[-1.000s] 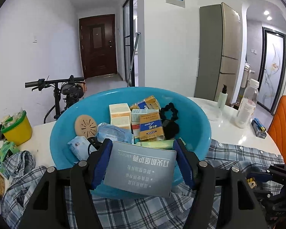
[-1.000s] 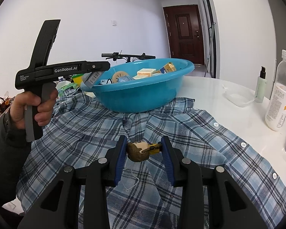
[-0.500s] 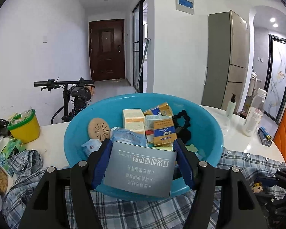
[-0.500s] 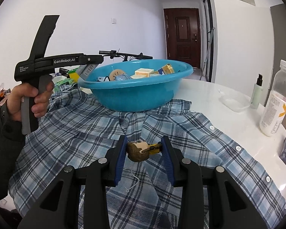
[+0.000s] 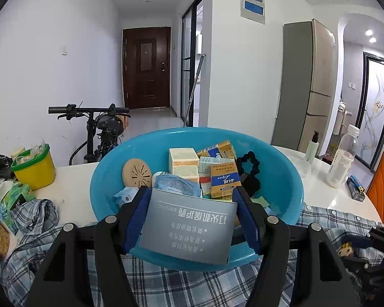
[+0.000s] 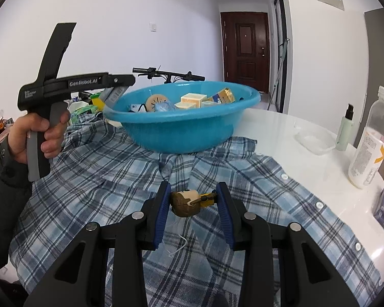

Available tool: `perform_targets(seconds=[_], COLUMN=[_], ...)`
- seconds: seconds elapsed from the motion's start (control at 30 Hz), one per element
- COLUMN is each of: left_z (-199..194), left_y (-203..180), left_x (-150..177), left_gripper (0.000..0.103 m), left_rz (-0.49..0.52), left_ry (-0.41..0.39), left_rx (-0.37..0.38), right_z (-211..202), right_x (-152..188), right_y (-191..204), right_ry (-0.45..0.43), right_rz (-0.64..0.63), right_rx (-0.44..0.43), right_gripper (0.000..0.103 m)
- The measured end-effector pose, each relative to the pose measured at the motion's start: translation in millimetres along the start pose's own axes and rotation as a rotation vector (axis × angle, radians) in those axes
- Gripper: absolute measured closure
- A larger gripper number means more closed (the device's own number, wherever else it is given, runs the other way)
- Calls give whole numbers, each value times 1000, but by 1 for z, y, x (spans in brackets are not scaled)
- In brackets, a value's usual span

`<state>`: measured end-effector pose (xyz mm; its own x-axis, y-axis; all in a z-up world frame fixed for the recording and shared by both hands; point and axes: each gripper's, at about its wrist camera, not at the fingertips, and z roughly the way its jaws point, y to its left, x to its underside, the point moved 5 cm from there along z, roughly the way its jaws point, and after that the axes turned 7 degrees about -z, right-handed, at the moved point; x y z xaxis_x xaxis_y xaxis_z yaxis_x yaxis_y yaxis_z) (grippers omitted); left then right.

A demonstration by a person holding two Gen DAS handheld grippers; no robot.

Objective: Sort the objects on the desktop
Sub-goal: 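Lower the card box into the basin with left while right carries the toy in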

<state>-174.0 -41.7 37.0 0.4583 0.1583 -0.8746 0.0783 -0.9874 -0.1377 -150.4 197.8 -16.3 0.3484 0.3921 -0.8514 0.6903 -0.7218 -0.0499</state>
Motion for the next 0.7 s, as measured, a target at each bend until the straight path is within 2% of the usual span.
perform_targets(seconds=[0.2,0.4,0.7], left_z=[0,1,1], left_y=[0,2,8], left_x=[0,0,1], left_gripper=[35,35,35], left_rz=[1,-9,-15], left_ry=[2,3,1], left_rx=[0,-5,-10], right_z=[-7,-6,31], right_x=[-35,-90,-153], right_y=[-4,1,21], right_ry=[-52,-134,-185], right_rz=[-28,-61,-88], right_rx=[9,0,-53], right_gripper=[67,67,67])
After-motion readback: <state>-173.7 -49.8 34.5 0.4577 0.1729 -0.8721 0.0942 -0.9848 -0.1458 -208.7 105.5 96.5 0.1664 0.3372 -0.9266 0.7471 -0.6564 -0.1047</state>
